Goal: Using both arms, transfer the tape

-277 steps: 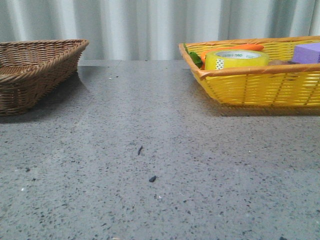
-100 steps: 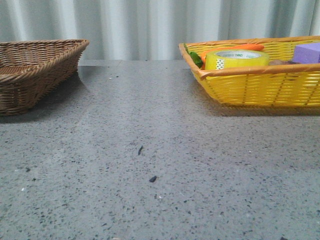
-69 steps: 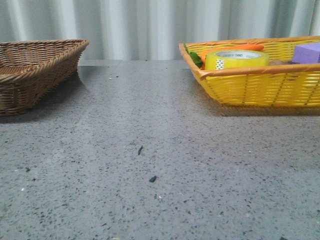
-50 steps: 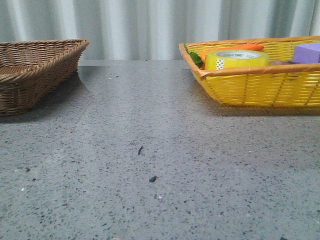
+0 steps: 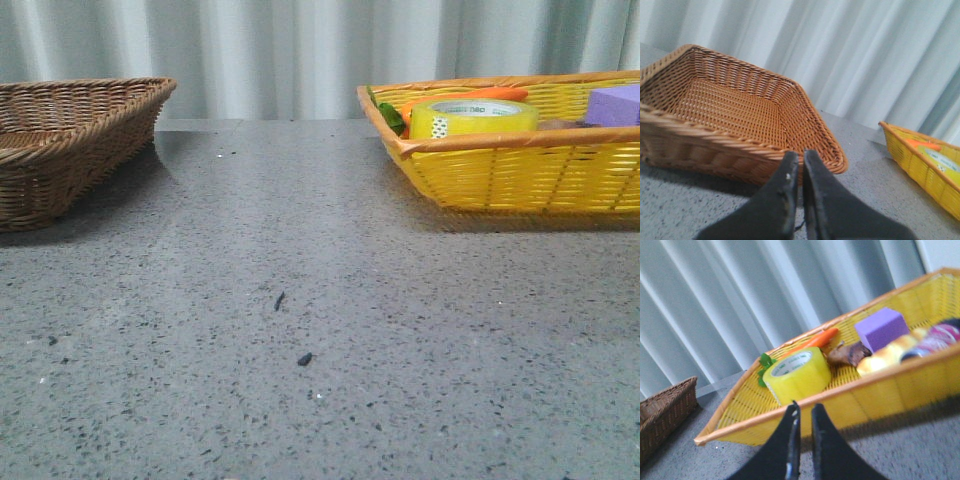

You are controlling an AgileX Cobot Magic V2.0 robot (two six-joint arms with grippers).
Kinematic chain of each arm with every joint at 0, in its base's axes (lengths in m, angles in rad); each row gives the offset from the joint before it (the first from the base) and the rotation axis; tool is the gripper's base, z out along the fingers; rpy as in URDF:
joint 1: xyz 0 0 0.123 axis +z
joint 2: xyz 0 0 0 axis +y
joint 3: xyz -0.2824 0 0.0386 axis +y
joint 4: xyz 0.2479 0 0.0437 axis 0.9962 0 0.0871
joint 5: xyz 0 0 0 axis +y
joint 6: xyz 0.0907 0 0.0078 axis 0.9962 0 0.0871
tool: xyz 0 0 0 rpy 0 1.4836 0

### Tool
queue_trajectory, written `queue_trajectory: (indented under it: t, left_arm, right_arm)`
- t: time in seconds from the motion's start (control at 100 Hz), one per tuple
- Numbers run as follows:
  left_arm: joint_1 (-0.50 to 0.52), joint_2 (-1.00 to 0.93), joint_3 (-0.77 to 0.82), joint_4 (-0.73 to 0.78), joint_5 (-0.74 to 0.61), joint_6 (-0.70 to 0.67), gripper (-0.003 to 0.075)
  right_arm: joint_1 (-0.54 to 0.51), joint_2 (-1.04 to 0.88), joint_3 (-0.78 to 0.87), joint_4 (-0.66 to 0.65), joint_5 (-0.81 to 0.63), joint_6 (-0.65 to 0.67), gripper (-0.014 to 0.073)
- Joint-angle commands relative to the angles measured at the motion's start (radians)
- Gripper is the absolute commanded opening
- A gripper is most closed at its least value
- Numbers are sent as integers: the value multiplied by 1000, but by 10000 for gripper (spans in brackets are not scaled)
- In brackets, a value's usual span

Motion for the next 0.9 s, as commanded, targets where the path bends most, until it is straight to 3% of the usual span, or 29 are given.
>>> queue_trajectory:
  t: [0.0,0.06,0.19,0.26,0.39,0.49,0.89]
  left_arm:
    - [0,113,-124,24,-1,-7,17]
    - [-1,190,-194,24,87,-6,97]
    - [-4,370,-330,43,204,1,353]
    - [-4,440,-369,43,207,1,412]
    - [-4,510,-406,43,209,1,393]
    - [-4,525,-412,41,209,1,368]
    - [-4,524,-412,41,206,1,344]
  right_arm:
    - [-6,101,-127,-70,20,-31,56]
    - [-6,173,-188,-94,66,-31,117]
    - [-6,351,-304,-111,196,-31,338]
    - [-6,428,-349,-111,233,-31,402]
    - [6,542,-454,-109,281,-36,408]
    - [29,650,-595,-109,365,-115,408]
    - [67,1297,-1330,-172,831,-137,408]
